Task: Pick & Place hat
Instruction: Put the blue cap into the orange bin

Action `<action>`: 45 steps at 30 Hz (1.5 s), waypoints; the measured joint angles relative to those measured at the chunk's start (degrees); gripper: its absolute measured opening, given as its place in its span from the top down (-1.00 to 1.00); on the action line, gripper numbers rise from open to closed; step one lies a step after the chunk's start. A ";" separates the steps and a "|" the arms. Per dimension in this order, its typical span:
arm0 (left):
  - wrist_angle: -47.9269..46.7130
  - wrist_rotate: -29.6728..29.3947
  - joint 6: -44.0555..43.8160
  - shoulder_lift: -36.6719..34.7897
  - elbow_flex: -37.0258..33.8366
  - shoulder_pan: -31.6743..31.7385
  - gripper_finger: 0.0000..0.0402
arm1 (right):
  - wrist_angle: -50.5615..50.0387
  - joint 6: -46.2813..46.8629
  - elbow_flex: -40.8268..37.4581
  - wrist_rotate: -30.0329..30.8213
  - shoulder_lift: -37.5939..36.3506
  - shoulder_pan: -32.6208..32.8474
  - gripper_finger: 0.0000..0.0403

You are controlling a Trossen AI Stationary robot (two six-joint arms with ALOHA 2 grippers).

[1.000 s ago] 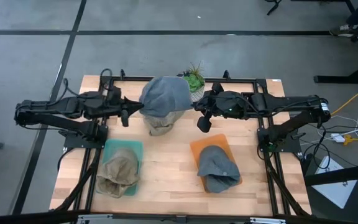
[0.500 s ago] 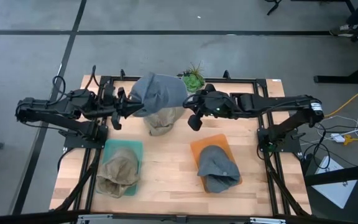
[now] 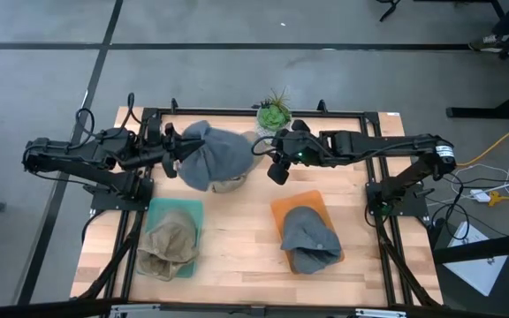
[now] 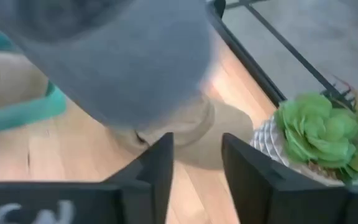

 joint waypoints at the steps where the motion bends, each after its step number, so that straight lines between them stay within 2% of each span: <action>1: -0.02 -0.77 -0.37 0.00 0.00 0.00 0.91 | -0.82 0.00 0.00 0.02 0.00 0.00 0.29; 6: -0.61 -5.47 -0.84 0.00 0.00 0.01 0.91 | -0.89 -0.01 0.00 -2.15 0.00 0.04 0.03; 10: -0.35 -8.87 -0.81 0.93 0.00 0.02 0.91 | 5.24 -0.17 0.00 -5.72 0.00 1.12 -0.10; 15: 2.01 -11.35 -0.04 3.56 0.02 0.02 0.90 | 18.53 -3.30 0.00 -7.15 0.00 3.65 -0.16; 22: 14.12 -11.00 4.62 9.32 0.02 0.02 0.90 | 32.48 -5.78 0.00 -6.94 1.78 6.27 -0.16; 33: 23.06 -13.16 7.80 16.29 0.02 0.22 0.90 | 41.91 -7.35 0.00 3.13 9.40 8.75 -0.16; 39: 24.46 -14.04 8.30 17.72 0.02 0.20 0.89 | 43.12 -7.32 -0.01 14.94 9.82 9.63 -0.16; 45: 26.28 -14.84 8.61 18.79 0.02 0.20 0.89 | 47.34 -8.71 -0.02 15.68 9.86 9.60 -0.16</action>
